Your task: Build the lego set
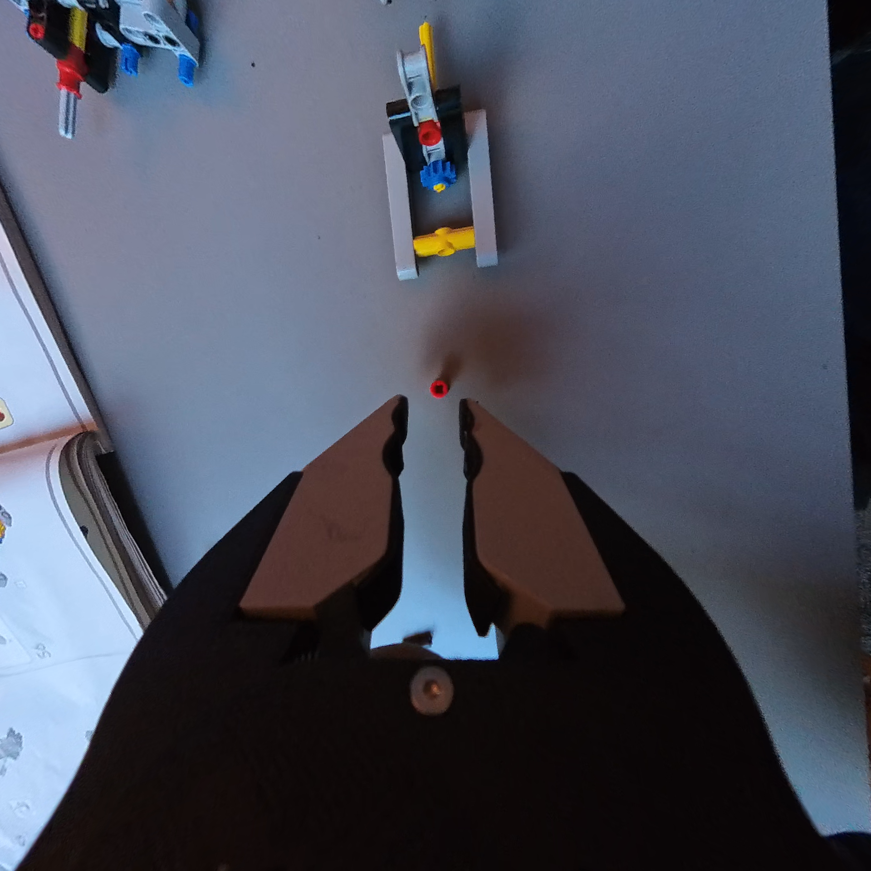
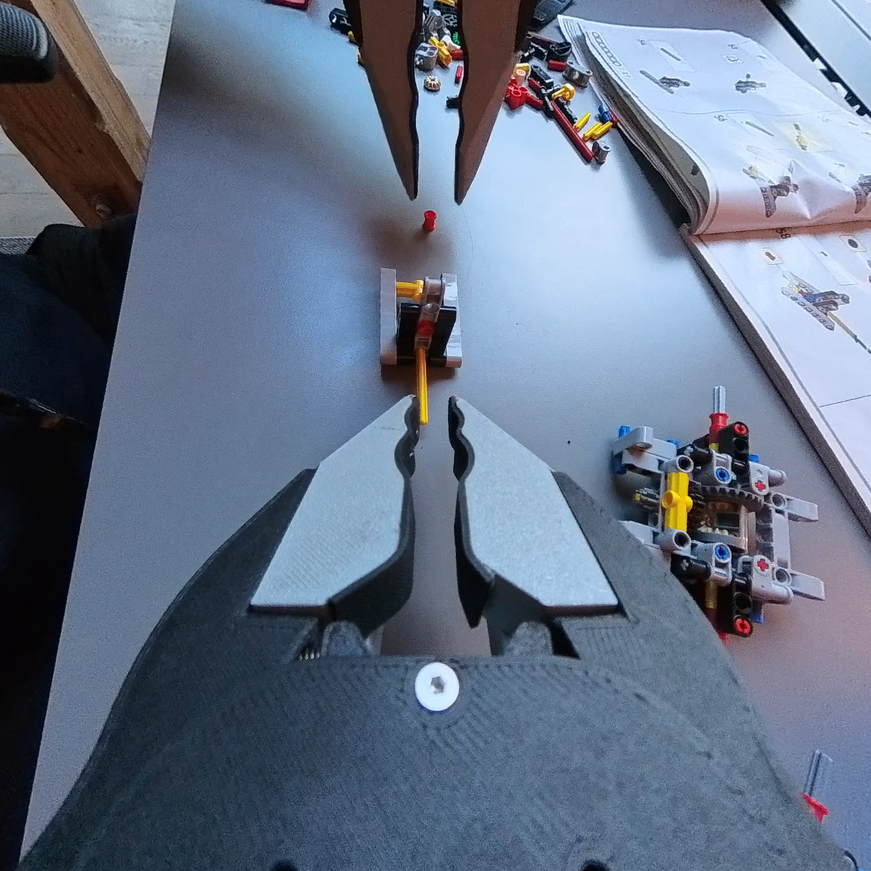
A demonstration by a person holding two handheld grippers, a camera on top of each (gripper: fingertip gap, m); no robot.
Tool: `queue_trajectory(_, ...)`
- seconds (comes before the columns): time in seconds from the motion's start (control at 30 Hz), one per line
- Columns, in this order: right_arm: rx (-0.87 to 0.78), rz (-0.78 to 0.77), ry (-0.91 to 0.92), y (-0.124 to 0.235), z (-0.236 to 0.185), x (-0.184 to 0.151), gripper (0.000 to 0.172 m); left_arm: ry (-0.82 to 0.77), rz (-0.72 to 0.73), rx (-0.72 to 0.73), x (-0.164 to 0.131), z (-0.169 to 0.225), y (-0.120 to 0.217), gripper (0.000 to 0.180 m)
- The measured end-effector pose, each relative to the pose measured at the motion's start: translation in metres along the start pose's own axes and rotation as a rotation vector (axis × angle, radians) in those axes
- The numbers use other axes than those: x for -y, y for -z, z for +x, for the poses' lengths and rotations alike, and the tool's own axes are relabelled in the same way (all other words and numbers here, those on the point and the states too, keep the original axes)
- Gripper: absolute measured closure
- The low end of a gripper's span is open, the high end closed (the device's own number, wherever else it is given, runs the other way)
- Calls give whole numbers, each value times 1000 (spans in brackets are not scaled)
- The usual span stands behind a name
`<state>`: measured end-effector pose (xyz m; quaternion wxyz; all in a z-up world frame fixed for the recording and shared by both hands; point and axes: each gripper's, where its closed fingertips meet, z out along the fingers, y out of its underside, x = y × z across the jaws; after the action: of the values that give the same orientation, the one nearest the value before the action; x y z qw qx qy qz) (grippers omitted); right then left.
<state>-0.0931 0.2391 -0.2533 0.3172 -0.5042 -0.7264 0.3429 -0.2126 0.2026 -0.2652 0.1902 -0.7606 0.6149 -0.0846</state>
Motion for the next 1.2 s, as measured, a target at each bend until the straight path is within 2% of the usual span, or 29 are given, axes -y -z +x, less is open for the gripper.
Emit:
queue_trajectory(0.5,-3,0,13,0,-1,0,163,12,-31,-34,2,3,-8,166)
queue_trajectory(0.67,-3,-2,15,0,-1,0,163,35,-27,8,2,-1,-3,169)
queue_trajectory(1.0,-5,-2,18,0,-1,0,164,52,-11,2,3,2,-8,169)
queue_trajectory(1.1,-9,2,16,0,-1,0,164,100,-11,53,-4,0,-3,161)
queue_trajectory(1.2,-24,18,14,3,0,2,164,158,92,148,-9,0,18,157)
